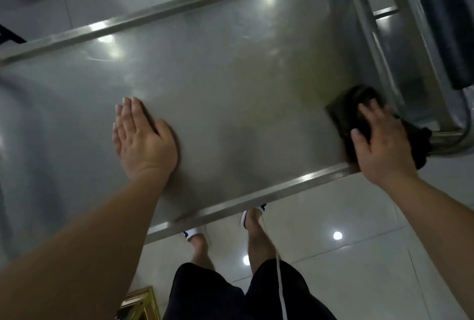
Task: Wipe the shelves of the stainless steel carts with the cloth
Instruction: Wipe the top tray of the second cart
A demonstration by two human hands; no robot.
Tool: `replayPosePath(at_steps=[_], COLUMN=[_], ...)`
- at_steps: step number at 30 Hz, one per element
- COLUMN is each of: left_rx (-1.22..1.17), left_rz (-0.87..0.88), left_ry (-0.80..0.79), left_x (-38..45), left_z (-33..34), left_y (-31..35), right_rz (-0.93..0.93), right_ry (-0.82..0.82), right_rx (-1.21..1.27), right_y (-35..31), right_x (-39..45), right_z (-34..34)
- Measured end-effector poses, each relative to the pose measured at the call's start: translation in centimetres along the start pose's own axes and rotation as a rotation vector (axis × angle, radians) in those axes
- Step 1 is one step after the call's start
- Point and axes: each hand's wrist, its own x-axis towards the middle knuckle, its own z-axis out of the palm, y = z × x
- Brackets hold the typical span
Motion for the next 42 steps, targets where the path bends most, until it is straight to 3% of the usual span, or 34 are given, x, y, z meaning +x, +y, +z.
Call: replayPosePath(at_steps=[5, 8, 11, 14, 18, 21, 25, 28, 30, 32, 34, 38, 42], left_rx=[0.003, 0.012, 0.014, 0.018, 0.01, 0.017, 0.023, 0.022, 0.022, 0.019, 0.02, 0.024, 0.02], left_rz=[0.002, 0.006, 0.003, -0.004, -0.007, -0.01, -0.003, 0.003, 0.004, 0.003, -0.002, -0.008, -0.016], left_ry=[0.034, 0.051, 0.045, 0.038, 0.025, 0.027, 0.022, 0.031, 0.027, 0.031, 0.036, 0.025, 0.018], left_x=[0.4, 0.3, 0.4, 0.4, 0.3, 0.3, 0.4, 0.5, 0.5, 0.5, 0.5, 0.4, 0.5], left_z=[0.5, 0.8, 1.0, 1.0, 1.0, 1.0, 1.1, 1.2, 1.2, 1.2, 1.2, 1.1, 1.0], left_y=[-0.3, -0.6, -0.8, -0.9, -0.8, -0.8, -0.8, -0.8, -0.8, -0.9, -0.9, -0.8, -0.7], right_rz=[0.288, 0.285, 0.018, -0.307, -0.69, -0.772, -0.473, 0.011, 0.376, 0.495, 0.361, -0.256, -0.777], right_ry=[0.128, 0.134, 0.073, -0.092, -0.172, -0.127, 0.03, 0.213, 0.264, 0.286, 0.259, 0.014, -0.16], right_rx=[0.046, 0.079, 0.047, 0.029, 0.02, 0.039, 0.018, -0.008, 0.051, 0.101, 0.097, 0.051, 0.02], right_y=[-2.1, -6.3, -12.9, -20.1, -24.2, -22.5, -14.1, -6.4, -5.7, -8.9, -13.6, -23.5, -27.9], right_x=[1.7, -1.4, -7.1, -9.6, -5.1, 0.2, 6.3, 10.1, 10.9, 10.1, 7.4, 0.0, 2.8], right_z=[0.5, 2.5, 5.7, 8.4, 9.1, 7.9, 4.7, 1.4, 0.5, 1.3, 3.2, 7.5, 8.5])
